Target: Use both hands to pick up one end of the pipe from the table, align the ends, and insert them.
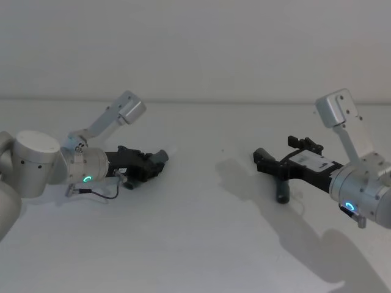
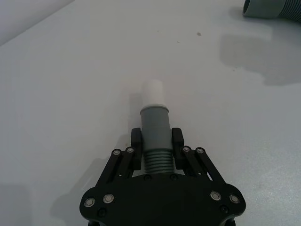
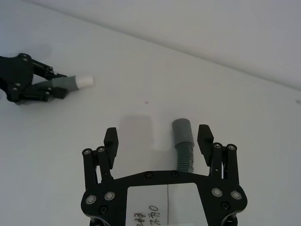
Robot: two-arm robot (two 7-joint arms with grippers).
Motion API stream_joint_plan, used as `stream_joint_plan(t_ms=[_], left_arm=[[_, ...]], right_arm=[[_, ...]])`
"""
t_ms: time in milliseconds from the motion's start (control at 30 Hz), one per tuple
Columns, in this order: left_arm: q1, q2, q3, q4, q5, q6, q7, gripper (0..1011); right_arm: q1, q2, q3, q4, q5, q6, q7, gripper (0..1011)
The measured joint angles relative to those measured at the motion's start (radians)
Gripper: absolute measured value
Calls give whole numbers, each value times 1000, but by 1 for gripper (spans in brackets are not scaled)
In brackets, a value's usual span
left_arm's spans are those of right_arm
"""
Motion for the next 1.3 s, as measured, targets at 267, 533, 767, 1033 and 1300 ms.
stream_joint_plan(t_ms=[267,533,767,1033,1300], left_arm=[[0,0,0,0,0,0,0,370],[0,0,0,0,0,0,0,370],[0,0,0,0,0,0,0,370],[0,0,0,0,0,0,0,370],[0,0,0,0,0,0,0,370]], right_arm=[[16,-3,-3,39,-2,17,-3,1001],[26,-13,-8,83,-12,17,-6,1001],[38,-24,-12,127,-20,10,-5,1001],[54,-37,-18,173,-28,-1,2,1001],[68,-49,-22,213,-35,-8,14,1001]])
